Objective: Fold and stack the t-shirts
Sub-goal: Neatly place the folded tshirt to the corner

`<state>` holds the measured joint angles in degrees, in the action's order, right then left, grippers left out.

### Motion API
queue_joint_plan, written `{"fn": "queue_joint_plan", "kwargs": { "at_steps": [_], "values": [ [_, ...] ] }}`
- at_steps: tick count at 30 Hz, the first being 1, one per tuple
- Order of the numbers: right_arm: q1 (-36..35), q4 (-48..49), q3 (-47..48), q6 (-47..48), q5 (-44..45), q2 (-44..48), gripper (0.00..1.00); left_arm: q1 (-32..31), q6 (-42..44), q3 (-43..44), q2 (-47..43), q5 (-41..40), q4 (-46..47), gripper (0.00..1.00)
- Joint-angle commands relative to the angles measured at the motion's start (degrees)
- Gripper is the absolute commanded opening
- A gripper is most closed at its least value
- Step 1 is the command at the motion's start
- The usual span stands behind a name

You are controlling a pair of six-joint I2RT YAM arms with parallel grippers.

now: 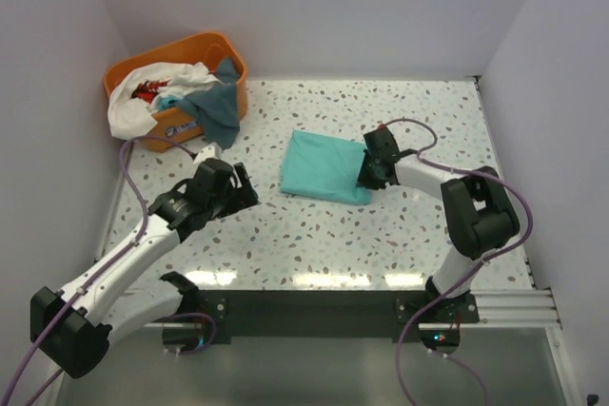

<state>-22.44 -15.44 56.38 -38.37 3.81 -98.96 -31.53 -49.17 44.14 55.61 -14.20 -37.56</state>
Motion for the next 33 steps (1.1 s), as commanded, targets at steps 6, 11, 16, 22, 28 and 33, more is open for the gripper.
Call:
{"fn": "queue_joint_plan", "kwargs": {
  "at_steps": [6, 11, 16, 22, 28, 33],
  "values": [
    [6.96, -7.41, 12.77, 17.32, 4.21, -4.22, 0.0, 0.06, 0.39, 6.13, -1.12, -7.77, -6.47, 1.0],
    [14.87, -16.7, 28.13, 27.98, 1.03, -11.15, 0.0, 0.06, 2.49, 6.31, -1.12, -8.39, -5.07, 1.0],
    [19.52, -23.05, 38.35, 36.52, 9.35, -15.82, 0.0, 0.15, 3.46, 6.74, 0.98, -9.09, -4.36, 1.0],
    [27.34, -28.67, 47.59, 38.02, 15.52, -19.43, 0.0, 0.24, 4.95, 9.29, 4.94, -10.5, -4.36, 1.0],
    [32.89, -28.25, 47.69, 38.11, 13.07, -18.12, 0.0, 0.42, 6.54, 12.28, 9.42, -10.76, -3.75, 1.0],
    [33.69, -29.11, 53.21, 39.96, 12.97, -21.71, 0.0, 0.5, 7.42, 14.3, 11.88, -10.33, -3.05, 1.0]
  ]
}}
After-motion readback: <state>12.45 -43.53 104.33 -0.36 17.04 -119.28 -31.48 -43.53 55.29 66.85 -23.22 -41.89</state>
